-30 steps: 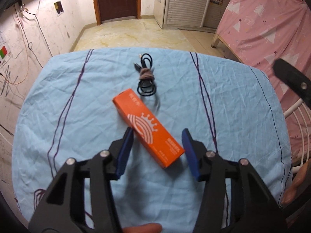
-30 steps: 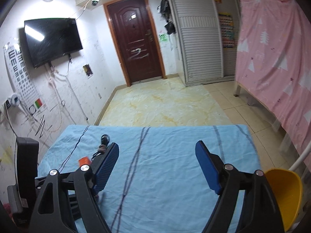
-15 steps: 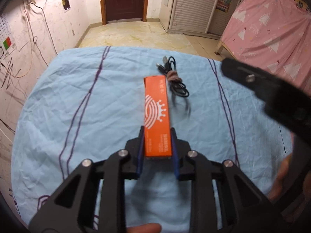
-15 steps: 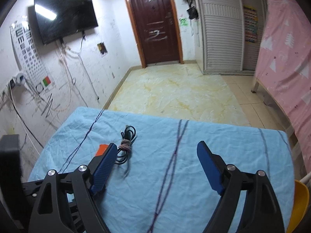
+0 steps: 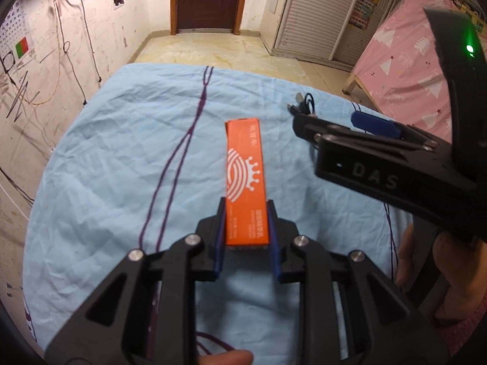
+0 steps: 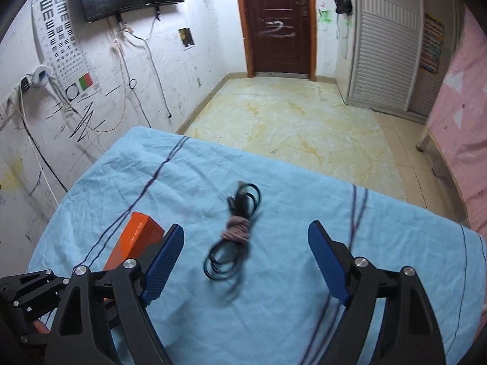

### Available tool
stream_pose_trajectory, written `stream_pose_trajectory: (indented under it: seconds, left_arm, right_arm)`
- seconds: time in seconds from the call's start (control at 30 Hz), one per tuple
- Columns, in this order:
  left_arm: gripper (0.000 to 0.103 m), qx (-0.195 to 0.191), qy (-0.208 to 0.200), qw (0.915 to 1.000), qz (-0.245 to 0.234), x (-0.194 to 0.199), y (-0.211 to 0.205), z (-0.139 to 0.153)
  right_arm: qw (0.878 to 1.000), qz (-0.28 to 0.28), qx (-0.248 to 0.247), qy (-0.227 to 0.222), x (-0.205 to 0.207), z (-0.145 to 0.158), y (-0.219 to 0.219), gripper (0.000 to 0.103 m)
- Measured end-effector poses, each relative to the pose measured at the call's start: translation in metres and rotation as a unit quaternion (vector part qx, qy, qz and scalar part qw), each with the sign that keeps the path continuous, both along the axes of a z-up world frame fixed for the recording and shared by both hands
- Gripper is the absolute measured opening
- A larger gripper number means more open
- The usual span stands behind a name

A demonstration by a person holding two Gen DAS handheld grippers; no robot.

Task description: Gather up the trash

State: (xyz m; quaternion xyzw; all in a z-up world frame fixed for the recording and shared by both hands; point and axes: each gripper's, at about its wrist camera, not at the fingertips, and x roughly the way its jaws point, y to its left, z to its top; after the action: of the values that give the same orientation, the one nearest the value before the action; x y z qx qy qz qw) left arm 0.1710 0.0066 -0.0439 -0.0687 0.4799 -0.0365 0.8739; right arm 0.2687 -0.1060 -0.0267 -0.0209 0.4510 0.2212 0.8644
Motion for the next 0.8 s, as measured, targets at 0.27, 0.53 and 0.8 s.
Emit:
stream_pose_trajectory:
  seconds: [0.27, 0.53, 0.8]
  left_arm:
    - [0.022, -0.007, -0.002, 1.0, 0.003, -0.003, 0.009, 0.001]
    - [0.022, -0.002, -0.004, 1.0, 0.004, -0.003, 0.007, 0.002]
    - [0.022, 0.019, -0.024, 0.9995, 0.007, -0.009, -0.005, 0.015]
  right_arm:
    - [0.999, 0.006, -0.031, 0.007, 0.014, -0.013, 0.022, 0.031]
    - [0.999, 0.006, -0.041, -0.006, 0.012, -0.012, 0.027, 0.013]
    - [1.0, -0.012, 0.002, -0.02, 0.002, 0.009, -0.001, 0.013]
